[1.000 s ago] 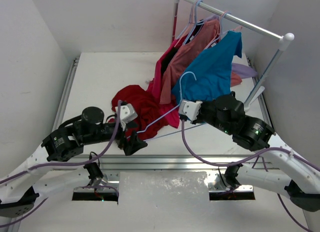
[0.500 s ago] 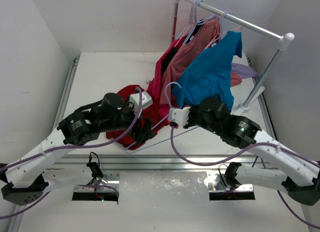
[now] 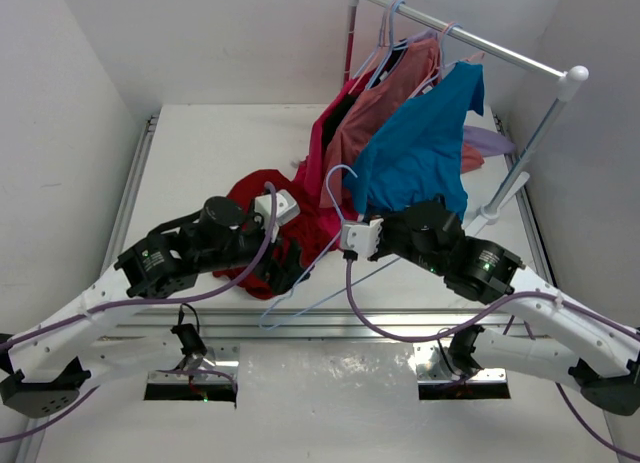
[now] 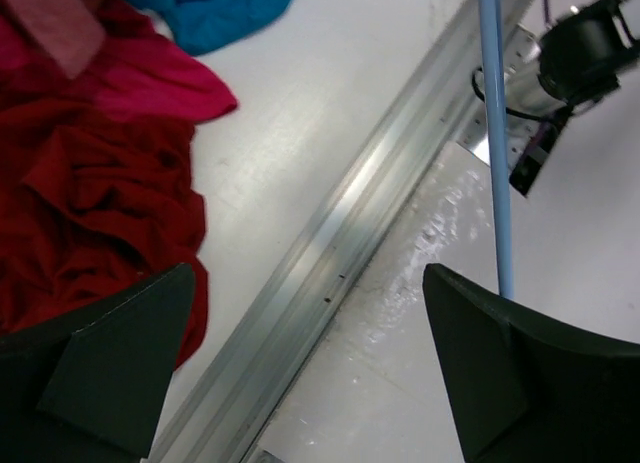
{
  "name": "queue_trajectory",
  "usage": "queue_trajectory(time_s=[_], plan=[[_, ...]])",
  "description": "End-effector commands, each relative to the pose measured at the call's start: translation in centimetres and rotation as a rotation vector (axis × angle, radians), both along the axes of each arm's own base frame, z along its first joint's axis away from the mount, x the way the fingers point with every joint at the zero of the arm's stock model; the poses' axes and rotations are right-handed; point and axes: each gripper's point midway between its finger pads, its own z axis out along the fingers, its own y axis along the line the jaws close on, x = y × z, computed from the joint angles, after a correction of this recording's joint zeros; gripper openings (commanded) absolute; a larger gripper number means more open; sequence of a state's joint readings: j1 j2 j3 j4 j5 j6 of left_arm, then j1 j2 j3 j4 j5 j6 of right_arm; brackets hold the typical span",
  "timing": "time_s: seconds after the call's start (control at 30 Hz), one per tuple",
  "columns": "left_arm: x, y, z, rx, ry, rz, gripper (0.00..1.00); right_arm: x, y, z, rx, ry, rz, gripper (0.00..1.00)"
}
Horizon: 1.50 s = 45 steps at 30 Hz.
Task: Place the t-shirt on the hanger
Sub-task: Pick up the hanger from the clothesline.
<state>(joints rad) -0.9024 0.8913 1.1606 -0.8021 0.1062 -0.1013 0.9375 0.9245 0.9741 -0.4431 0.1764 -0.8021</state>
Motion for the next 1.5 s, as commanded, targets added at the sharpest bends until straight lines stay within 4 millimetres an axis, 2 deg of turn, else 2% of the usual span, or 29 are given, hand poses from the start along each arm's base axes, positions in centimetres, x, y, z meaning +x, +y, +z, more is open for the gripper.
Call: queue_trajectory(time_s=[0.0,0.13,0.23,0.27,0.33,0.37,0.47,0.6,0.63,0.7,0.73,0.9,1.1,1.23,1.3,1.33,1.4,1.47], plan=[[-1.9,-2.3,0.4,-0.084,0.040,-0.153,0.96,0.9,0.2,3.2,0.103,-0.100,-0.032,0.00],[-2.2,-3.2,0.3,-0.113,0.046,-0.191,0.88,1.2,0.4,3.2,0.111,-0.112,-0.037,0.00],[-0.2,-2.5,1.3,-0.111,0.011,-0.060,0.88,1.3,0.3,2.2,0.073,-0.090,-0.043,0.00],[1.6,-1.4,1.5,-0.086,-0.031,0.051,0.90,1.2,0.5,2.1,0.074,-0.084,-0.031,0.00],[3.4,0.1,2.3,-0.065,-0.051,0.201,0.93,0.9,0.7,2.0,0.092,-0.092,-0.009,0.00],[5.0,1.7,2.6,-0.026,-0.082,0.323,0.93,0.6,0.9,2.1,0.105,-0.093,0.011,0.00],[6.4,3.9,4.2,-0.034,-0.116,0.487,0.94,0.4,1.0,2.1,0.118,-0.105,0.026,0.00],[5.2,3.8,7.2,-0.159,-0.134,0.444,0.95,1.0,0.9,1.7,0.102,-0.122,0.003,0.00],[3.8,2.9,7.7,-0.199,-0.117,0.354,0.95,1.1,1.0,1.6,0.101,-0.124,0.001,0.00],[2.4,1.8,8.0,-0.226,-0.110,0.246,0.95,1.4,1.1,2.0,0.111,-0.141,-0.008,0.00],[0.9,0.9,7.5,-0.237,-0.083,0.146,0.95,1.5,1.1,2.1,0.112,-0.147,-0.012,0.00],[-3.4,-1.1,6.2,-0.277,-0.068,-0.152,0.95,2.4,1.1,2.9,0.129,-0.201,-0.042,0.00],[-3.1,-2.0,2.0,-0.181,0.014,-0.176,0.93,1.7,1.0,5.0,0.206,-0.250,-0.016,0.00],[-3.5,-3.0,0.3,-0.147,0.077,-0.221,0.87,2.0,0.4,6.0,0.226,-0.286,-0.053,0.00],[-3.2,-3.3,-0.3,-0.130,0.090,-0.218,0.79,2.0,0.4,6.0,0.230,-0.284,-0.050,0.00],[-3.0,-3.3,-0.4,-0.128,0.090,-0.211,0.71,2.0,0.5,5.9,0.225,-0.283,-0.051,0.00],[-2.9,-3.5,-0.1,-0.134,0.088,-0.216,0.64,2.1,0.5,5.5,0.215,-0.276,-0.053,0.00],[-3.1,-3.5,0.4,-0.142,0.080,-0.225,0.48,2.3,0.6,5.0,0.198,-0.274,-0.058,0.00]])
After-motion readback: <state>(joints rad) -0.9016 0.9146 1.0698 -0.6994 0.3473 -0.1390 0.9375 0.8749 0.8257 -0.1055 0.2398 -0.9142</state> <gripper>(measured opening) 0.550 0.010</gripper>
